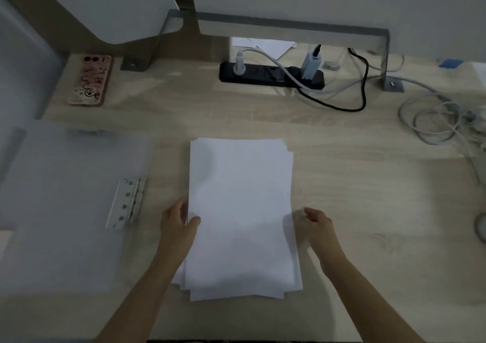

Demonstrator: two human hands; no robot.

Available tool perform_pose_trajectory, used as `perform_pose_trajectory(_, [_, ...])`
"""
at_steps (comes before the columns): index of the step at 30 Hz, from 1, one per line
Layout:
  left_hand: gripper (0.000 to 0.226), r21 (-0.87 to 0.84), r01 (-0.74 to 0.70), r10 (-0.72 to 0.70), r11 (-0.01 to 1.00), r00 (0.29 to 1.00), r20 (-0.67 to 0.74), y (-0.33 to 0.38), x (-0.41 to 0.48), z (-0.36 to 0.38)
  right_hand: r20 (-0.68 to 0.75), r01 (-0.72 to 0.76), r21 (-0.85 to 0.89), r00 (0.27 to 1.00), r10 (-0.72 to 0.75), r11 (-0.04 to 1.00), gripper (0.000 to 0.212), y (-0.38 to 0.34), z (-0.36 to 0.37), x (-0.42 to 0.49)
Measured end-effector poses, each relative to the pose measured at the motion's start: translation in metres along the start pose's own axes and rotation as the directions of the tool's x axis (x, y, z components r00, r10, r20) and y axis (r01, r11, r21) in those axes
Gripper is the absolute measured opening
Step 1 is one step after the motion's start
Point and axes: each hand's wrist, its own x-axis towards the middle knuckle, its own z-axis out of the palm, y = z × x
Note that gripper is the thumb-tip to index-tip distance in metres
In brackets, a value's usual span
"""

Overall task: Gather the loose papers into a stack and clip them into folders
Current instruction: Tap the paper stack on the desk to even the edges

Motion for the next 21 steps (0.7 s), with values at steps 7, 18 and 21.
perform_pose_trajectory(7, [0.058,0.04,-0.002,-0.004,0.999,0.988,0.155,-0.03,-0.041,-0.004,0.101,-0.032,-0.025,0.994,0.035,0.999,0.03,0.025,0.015,-0.032])
perform_pose_trajectory(18, [0.046,-0.171,-0.045,0.105,0.984,0.928,0.356,-0.02,-0.062,-0.016,0.227,0.005,0.033,0.974,-0.013,0.999,0.029,0.041,0.015,-0.049])
perform_pose_trajectory(21, [0.079,-0.012,-0.132,0.129,0.991,0.938,0.323,-0.033,-0.062,-0.018,0.255,0.105,-0.021,0.962,-0.096,0.994,0.049,0.042,0.012,-0.053])
